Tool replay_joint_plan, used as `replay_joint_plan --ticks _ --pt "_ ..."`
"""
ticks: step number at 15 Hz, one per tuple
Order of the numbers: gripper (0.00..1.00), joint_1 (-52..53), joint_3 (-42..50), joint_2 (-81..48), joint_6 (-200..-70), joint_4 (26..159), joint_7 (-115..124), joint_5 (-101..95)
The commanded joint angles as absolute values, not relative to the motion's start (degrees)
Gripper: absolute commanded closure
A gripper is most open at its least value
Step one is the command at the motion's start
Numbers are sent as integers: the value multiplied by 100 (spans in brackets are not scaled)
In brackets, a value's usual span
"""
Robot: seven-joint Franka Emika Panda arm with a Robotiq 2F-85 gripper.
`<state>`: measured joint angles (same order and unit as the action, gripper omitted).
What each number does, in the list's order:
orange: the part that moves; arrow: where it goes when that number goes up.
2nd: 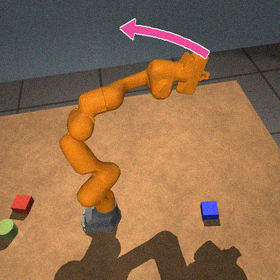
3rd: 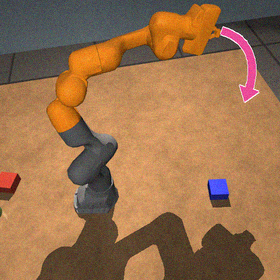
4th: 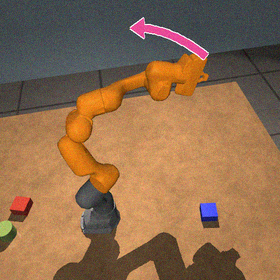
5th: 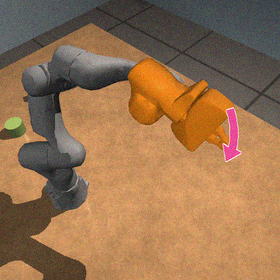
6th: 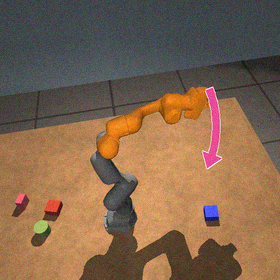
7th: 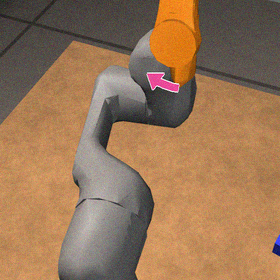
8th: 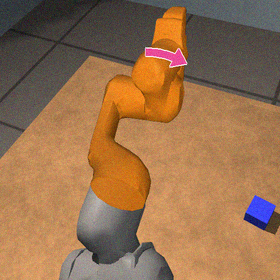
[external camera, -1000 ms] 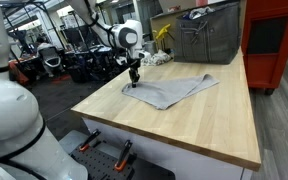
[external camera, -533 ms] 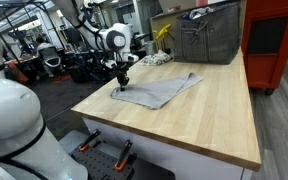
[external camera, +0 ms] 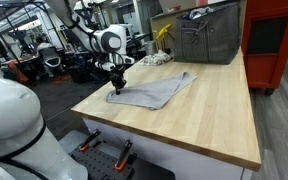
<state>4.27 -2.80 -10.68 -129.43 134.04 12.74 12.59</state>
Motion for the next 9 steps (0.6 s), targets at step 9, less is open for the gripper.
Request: replay_joint_plan --ticks 9 --pt "100 84 -119 145 -12305 14289 337 1548"
